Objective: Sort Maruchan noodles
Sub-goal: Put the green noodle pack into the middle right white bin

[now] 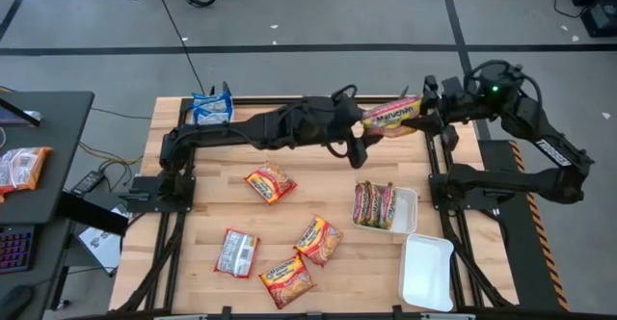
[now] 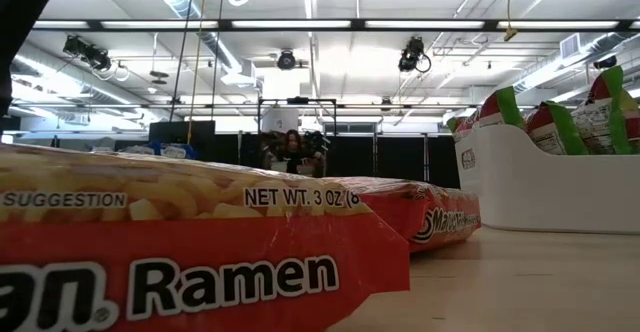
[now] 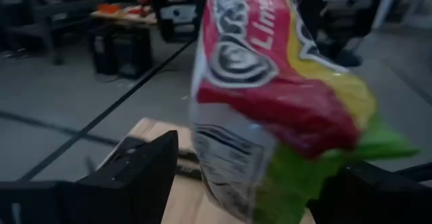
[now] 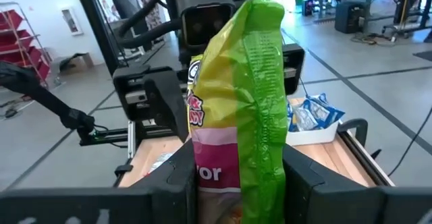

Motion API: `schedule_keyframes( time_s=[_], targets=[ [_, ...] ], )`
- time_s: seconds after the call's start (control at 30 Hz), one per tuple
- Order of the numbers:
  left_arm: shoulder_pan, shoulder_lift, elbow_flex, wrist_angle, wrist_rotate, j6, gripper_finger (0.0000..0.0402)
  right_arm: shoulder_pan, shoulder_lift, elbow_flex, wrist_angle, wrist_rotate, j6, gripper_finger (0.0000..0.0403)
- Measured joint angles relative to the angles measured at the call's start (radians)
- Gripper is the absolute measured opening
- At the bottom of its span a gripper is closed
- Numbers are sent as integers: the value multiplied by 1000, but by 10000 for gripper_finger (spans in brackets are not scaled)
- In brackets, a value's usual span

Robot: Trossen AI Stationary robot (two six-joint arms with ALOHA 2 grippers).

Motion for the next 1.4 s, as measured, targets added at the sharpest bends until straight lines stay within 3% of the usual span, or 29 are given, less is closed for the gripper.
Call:
schedule_keyframes(
  time_s=[0.17, 0.3, 0.37, 0.47, 0.6, 0.67, 0.77, 0.9, 1.07, 1.3, 1.4],
  targets=[
    [2, 0, 0, 33, 7, -8, 265, -7, 12, 1, -3, -28, -27, 132],
    [0, 1, -1, -3, -15, -22, 195, -7, 18, 1, -23, 5, -59, 142],
    [-5, 1, 0, -39, -34, -21, 156, -7, 20, -1, -34, 49, -59, 189],
    [-7, -28, 0, -139, -105, 4, 151, -7, 28, -2, -42, 95, -43, 276],
    [-6, -92, 0, -315, -301, 29, 151, -7, 64, -2, -59, 104, 103, 367],
    [-6, -113, 2, -408, -434, 35, 151, -6, 94, -2, -50, 112, 186, 389],
    [-14, -113, 2, -507, -592, 61, 154, 1, 146, -2, -12, 188, 418, 383],
    [-17, -82, 1, -531, -721, 208, 166, 33, 219, -2, 100, 311, 676, 360],
    [-14, -43, 0, -527, -874, 454, 156, 76, 318, -2, 330, 378, 897, 351],
    [38, -28, 1, -517, -902, 734, 156, 115, 443, -2, 467, 431, 1109, 362],
    [63, -29, 1, -509, -904, 825, 156, 133, 483, -2, 515, 522, 1209, 363]
  ],
)
